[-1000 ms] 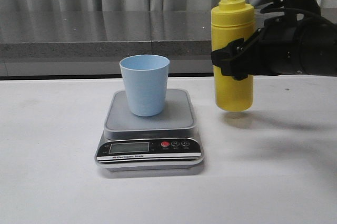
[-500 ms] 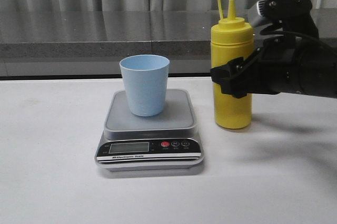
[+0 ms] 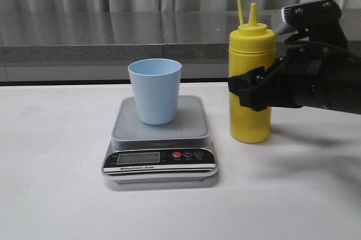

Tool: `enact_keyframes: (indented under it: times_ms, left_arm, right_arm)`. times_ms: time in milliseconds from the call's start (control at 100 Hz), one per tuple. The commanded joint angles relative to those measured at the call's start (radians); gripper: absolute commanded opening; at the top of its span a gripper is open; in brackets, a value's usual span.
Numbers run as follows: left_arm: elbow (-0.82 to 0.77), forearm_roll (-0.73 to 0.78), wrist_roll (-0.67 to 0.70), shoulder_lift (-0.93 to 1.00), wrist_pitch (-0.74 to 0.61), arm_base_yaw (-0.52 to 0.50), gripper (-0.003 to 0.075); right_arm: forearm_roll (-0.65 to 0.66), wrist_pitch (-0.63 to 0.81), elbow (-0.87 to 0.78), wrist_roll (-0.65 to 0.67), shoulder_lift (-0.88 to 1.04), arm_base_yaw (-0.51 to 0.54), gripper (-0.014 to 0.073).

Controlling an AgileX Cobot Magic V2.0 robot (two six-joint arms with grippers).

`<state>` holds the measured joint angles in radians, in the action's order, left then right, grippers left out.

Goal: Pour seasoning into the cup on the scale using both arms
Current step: 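Lower the bottle back onto the table beside the scale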

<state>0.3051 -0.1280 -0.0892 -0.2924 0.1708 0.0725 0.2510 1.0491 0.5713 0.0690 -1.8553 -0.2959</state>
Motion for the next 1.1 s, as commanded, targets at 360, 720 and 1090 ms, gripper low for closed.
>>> enact_keyframes:
  times_ms: [360,720,1090]
  left_arm:
    - [0.026,-0.006,0.007,-0.007,-0.082,-0.002,-0.0018]
    - [0.026,-0.006,0.007,-0.007,-0.082,-0.002,-0.0018]
    - [0.026,-0.006,0.007,-0.007,-0.082,-0.002,-0.0018]
  right_arm:
    - [-0.024,0.119,0.011,0.003,0.037,0.007,0.0596]
    - [-0.041,0.119,0.011,0.005,0.040,0.007,0.0596]
    - [-0.061,0.119,0.010,0.005,0.040,0.007,0.0596]
